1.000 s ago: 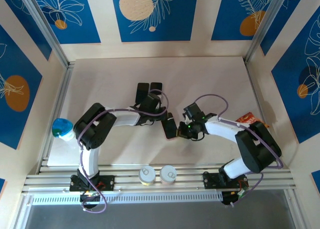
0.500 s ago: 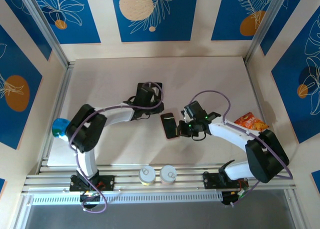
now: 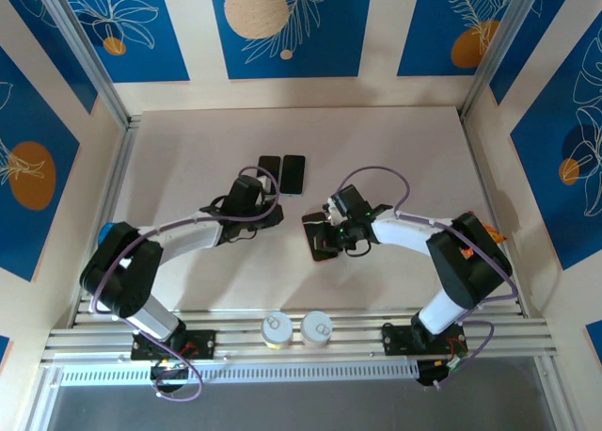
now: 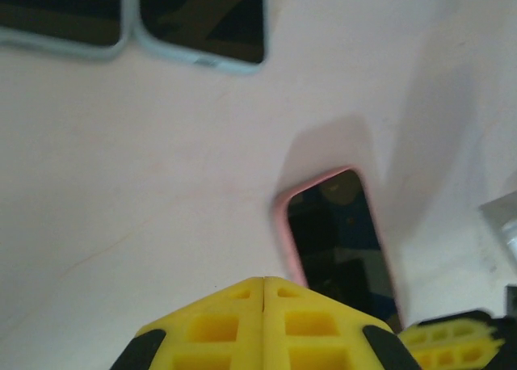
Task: Put the phone into the phone case
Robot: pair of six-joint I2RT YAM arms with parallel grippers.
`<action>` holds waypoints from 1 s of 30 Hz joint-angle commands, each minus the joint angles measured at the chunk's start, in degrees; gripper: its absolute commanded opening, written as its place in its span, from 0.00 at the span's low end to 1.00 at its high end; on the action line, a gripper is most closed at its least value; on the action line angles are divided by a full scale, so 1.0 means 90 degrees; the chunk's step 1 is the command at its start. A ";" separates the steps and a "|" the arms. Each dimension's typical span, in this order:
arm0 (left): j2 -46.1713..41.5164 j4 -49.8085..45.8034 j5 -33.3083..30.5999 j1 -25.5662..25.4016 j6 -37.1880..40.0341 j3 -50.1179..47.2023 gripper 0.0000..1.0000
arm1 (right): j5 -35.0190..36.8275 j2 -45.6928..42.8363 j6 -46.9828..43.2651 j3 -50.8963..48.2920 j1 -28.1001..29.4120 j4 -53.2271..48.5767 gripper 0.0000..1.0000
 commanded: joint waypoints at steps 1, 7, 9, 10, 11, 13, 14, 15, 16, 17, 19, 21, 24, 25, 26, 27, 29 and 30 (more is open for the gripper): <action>-0.0229 -0.0108 -0.0159 0.0124 -0.0137 -0.0263 0.00 | -0.0208 0.0289 0.0248 0.0022 -0.0270 0.0480 0.00; -0.0261 0.0052 -0.0140 0.0241 -0.0245 -0.0523 0.00 | -0.0127 0.0794 0.0561 0.0190 -0.0573 0.0564 0.00; -0.0261 0.0052 -0.0141 0.0272 -0.0231 -0.0538 0.00 | -0.0078 0.0906 0.0697 0.0289 -0.0654 0.0564 0.00; -0.0252 0.0053 -0.0125 0.0295 -0.0232 -0.0538 0.00 | -0.0016 0.0959 0.0779 0.0351 -0.0709 0.0553 0.00; -0.0244 0.0043 -0.0112 0.0318 -0.0231 -0.0538 0.00 | 0.0037 0.1018 0.0869 0.0412 -0.0775 0.0504 0.00; -0.0242 0.0042 -0.0091 0.0357 -0.0221 -0.0541 0.00 | 0.0023 0.1122 0.0991 0.0503 -0.0932 0.0504 0.00; -0.0251 0.0042 -0.0081 0.0379 -0.0212 -0.0547 0.00 | 0.0027 0.1173 0.1071 0.0551 -0.1018 0.0502 0.00; -0.0251 0.0036 -0.0072 0.0393 -0.0202 -0.0547 0.00 | 0.0000 0.1214 0.1133 0.0592 -0.1096 0.0520 0.00; -0.0251 0.0025 -0.0071 0.0415 -0.0192 -0.0547 0.00 | -0.0028 0.1271 0.1176 0.0646 -0.1184 0.0531 0.00; -0.0252 0.0008 -0.0071 0.0435 -0.0177 -0.0547 0.00 | -0.0046 0.1324 0.1219 0.0710 -0.1256 0.0545 0.00; -0.0253 -0.0005 -0.0046 0.0472 -0.0156 -0.0548 0.00 | -0.0084 0.1441 0.1197 0.0894 -0.1349 0.0525 0.00; -0.0251 -0.0033 -0.0045 0.0497 -0.0125 -0.0547 0.00 | -0.0104 0.1570 0.1153 0.1136 -0.1394 0.0450 0.00; -0.0260 -0.0055 -0.0032 0.0544 -0.0096 -0.0547 0.00 | 0.0006 0.1802 0.1096 0.1548 -0.1419 0.0279 0.00; -0.0261 -0.0065 -0.0032 0.0554 -0.0095 -0.0547 0.00 | 0.0028 0.1921 0.1095 0.1713 -0.1436 0.0202 0.00; -0.0252 -0.0065 -0.0028 0.0567 -0.0090 -0.0547 0.00 | 0.0026 0.2037 0.1122 0.1852 -0.1462 0.0147 0.00; -0.0258 -0.0074 -0.0023 0.0580 -0.0085 -0.0547 0.00 | -0.0011 0.2134 0.1148 0.1940 -0.1485 0.0159 0.00; -0.0261 -0.0092 -0.0014 0.0603 -0.0085 -0.0547 0.00 | -0.0061 0.2362 0.1257 0.2151 -0.1539 0.0183 0.00; -0.0270 -0.0099 -0.0014 0.0611 -0.0076 -0.0555 0.00 | -0.0108 0.2457 0.1316 0.2234 -0.1570 0.0206 0.00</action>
